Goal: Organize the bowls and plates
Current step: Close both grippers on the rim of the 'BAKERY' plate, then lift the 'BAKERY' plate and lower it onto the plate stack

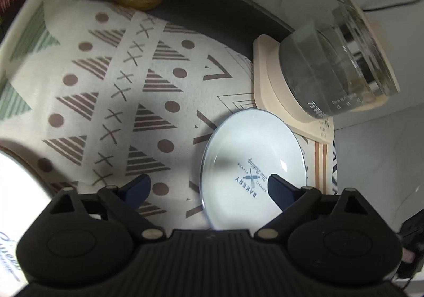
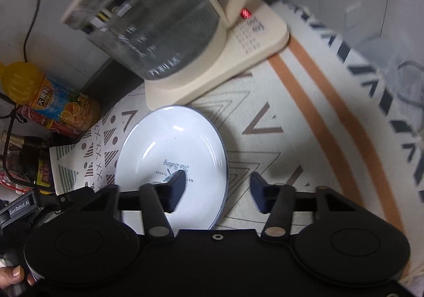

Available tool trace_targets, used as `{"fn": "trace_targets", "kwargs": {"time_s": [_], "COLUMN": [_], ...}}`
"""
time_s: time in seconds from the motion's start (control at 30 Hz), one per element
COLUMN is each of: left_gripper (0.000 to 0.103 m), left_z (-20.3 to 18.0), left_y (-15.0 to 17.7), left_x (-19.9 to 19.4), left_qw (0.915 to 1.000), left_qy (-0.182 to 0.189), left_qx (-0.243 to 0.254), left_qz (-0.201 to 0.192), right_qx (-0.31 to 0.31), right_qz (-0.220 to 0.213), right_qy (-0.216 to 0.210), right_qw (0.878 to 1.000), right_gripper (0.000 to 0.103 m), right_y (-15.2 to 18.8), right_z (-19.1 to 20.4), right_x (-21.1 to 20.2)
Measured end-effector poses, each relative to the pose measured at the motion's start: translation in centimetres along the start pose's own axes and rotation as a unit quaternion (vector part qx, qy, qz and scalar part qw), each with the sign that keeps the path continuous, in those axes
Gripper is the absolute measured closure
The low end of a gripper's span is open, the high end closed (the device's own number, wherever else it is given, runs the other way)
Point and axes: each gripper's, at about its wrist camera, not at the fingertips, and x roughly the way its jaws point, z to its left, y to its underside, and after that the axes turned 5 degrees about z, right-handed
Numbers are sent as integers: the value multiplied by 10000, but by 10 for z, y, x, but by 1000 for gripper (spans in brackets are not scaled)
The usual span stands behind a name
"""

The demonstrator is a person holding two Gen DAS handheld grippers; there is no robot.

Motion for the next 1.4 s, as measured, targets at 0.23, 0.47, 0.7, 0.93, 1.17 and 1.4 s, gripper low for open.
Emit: {"fn": "trace_targets", "kwargs": {"time_s": [0.23,0.47,0.7,0.93,1.17,1.4], "left_gripper": [47,83,89,96,96,96], "left_z": [9,16,20,16,20,19], "left_y": [-7,-5,-10,-7,-6,-4], "left_x": [24,45,47,51,37,20], "left_qw": [9992,9979,9967,9967,9977,9979], "left_qy": [82,89,183,302,450,513], "left_qx": [-216,-279,-402,-365,-290,-228], "left_qz": [321,576,685,659,423,327], "right_qx": [95,116,190,-116,-504,-553], "right_qz": [208,401,463,364,46,-125], "right_qy": [-264,-324,-574,-348,-437,-589], "right_qw": [9994,9986,9971,9987,9978,9967], "right_gripper": [72,77,82,88,92,92], "right_y": [-6,-6,-7,-4,-3,-2], "right_z": [-8,-12,-15,-9,1,8], "right_x": [21,35,39,41,28,14]}}
